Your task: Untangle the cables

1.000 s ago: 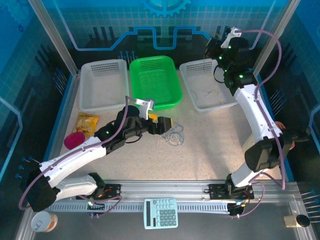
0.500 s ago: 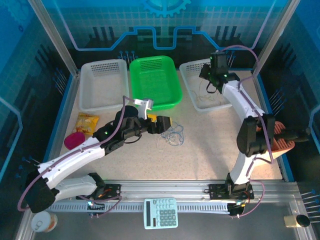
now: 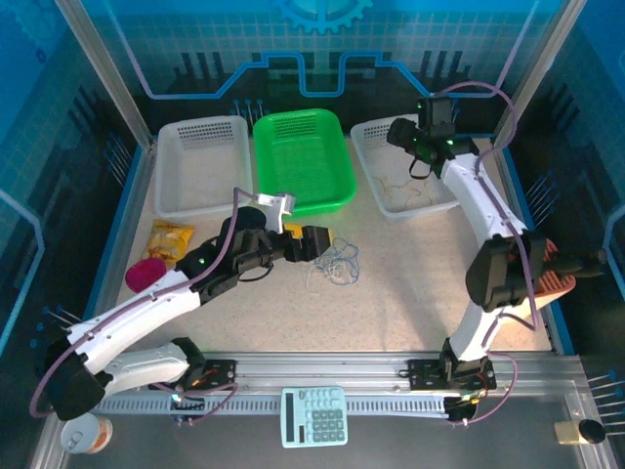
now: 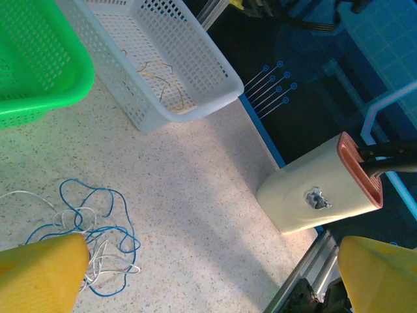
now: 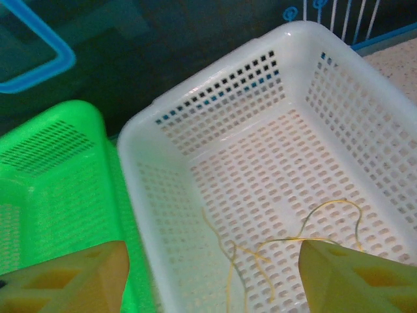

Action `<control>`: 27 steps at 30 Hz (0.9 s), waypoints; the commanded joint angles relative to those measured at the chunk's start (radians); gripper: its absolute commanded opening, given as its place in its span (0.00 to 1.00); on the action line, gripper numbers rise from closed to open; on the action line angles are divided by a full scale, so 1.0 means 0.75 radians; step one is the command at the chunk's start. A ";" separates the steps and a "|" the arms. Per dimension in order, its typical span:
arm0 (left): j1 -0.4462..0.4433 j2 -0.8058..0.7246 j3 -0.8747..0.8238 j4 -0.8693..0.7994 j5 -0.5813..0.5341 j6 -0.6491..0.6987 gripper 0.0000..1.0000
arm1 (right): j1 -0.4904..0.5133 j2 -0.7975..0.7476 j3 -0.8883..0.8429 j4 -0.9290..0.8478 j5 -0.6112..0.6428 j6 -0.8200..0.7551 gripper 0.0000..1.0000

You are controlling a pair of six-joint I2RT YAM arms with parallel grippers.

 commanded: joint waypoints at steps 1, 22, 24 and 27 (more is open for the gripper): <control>-0.010 -0.017 0.025 -0.055 -0.070 -0.030 0.99 | 0.055 -0.194 -0.144 0.098 -0.114 0.065 0.71; 0.000 -0.099 -0.152 -0.120 -0.365 -0.138 0.99 | 0.363 -0.517 -1.249 0.303 -0.384 -0.081 0.49; -0.002 -0.097 -0.149 -0.115 -0.364 -0.138 0.99 | 0.373 -0.452 -1.244 0.312 -0.411 -0.115 0.47; 0.002 -0.091 -0.141 -0.116 -0.353 -0.133 0.99 | 0.395 -0.371 -1.230 0.327 -0.449 -0.147 0.43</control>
